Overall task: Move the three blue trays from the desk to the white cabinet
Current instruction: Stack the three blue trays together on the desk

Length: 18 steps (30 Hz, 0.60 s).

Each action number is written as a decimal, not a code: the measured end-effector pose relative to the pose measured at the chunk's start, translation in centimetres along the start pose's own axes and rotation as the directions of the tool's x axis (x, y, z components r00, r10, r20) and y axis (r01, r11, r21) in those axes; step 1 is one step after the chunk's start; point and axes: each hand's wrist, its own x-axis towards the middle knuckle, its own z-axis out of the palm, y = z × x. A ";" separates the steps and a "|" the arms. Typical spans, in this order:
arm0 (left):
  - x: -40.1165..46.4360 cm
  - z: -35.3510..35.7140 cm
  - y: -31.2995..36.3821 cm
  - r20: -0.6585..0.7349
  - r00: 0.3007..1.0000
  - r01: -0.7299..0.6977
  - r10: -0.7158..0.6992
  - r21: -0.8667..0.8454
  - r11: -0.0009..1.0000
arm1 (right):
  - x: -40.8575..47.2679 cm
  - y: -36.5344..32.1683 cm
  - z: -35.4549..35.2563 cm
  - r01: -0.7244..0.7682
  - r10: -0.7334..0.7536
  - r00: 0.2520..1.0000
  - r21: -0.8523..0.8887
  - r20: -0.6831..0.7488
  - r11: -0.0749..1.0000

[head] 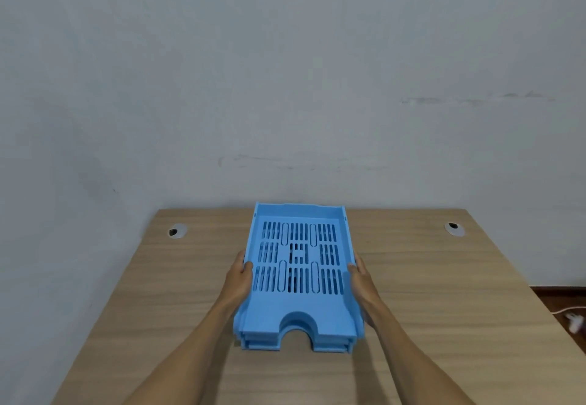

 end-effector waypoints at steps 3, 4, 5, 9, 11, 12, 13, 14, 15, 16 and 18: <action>0.5 -0.5 0.1 0.015 1.000 -0.012 0.012 -0.003 1.000 | 0.3 -0.4 0.1 -0.044 0.044 0.999 0.027 0.001 0.999; 0.7 -0.7 0.2 0.023 1.000 -0.009 0.010 -0.009 1.000 | 0.4 -0.5 0.1 -0.057 0.057 0.998 0.038 0.003 0.998; 1.0 -0.8 0.2 0.029 1.000 -0.011 0.012 -0.010 1.000 | 0.6 -0.6 0.1 -0.065 0.065 0.998 0.046 0.006 0.997; 1.7 -0.7 -0.6 0.026 1.000 0.011 -0.010 -0.026 1.000 | 1.0 -0.8 -0.1 -0.092 0.092 0.996 0.051 0.009 0.994; 1.5 -0.2 -1.0 -0.011 1.000 0.015 -0.015 -0.048 0.999 | 1.0 -0.4 -0.1 -0.115 0.115 0.993 0.041 0.007 0.993; 1.4 0.1 -1.0 -0.026 1.000 0.009 -0.010 -0.061 0.998 | 1.0 -0.1 -0.1 -0.130 0.130 0.992 0.035 0.007 0.991; 1.2 0.4 -0.9 -0.039 0.999 0.007 -0.010 -0.068 0.998 | 0.9 0.3 -0.1 -0.147 0.147 0.989 0.036 0.006 0.988; 1.2 0.6 -0.9 -0.046 0.999 0.011 -0.014 -0.064 0.998 | 0.9 0.7 -0.2 -0.166 0.165 0.986 0.051 0.005 0.985; 1.1 0.7 -0.9 -0.048 0.999 0.017 -0.020 -0.056 0.998 | 0.9 1.0 -0.2 -0.180 0.181 0.984 0.075 0.005 0.981; 1.1 0.7 -1.0 -0.049 0.999 0.018 -0.021 -0.052 0.998 | 0.9 1.0 -0.4 -0.189 0.190 0.982 0.104 0.008 0.976; 1.1 0.5 -1.0 -0.047 0.999 0.018 -0.021 -0.058 0.998 | 1.2 0.5 -0.6 -0.195 0.194 0.981 0.156 0.018 0.968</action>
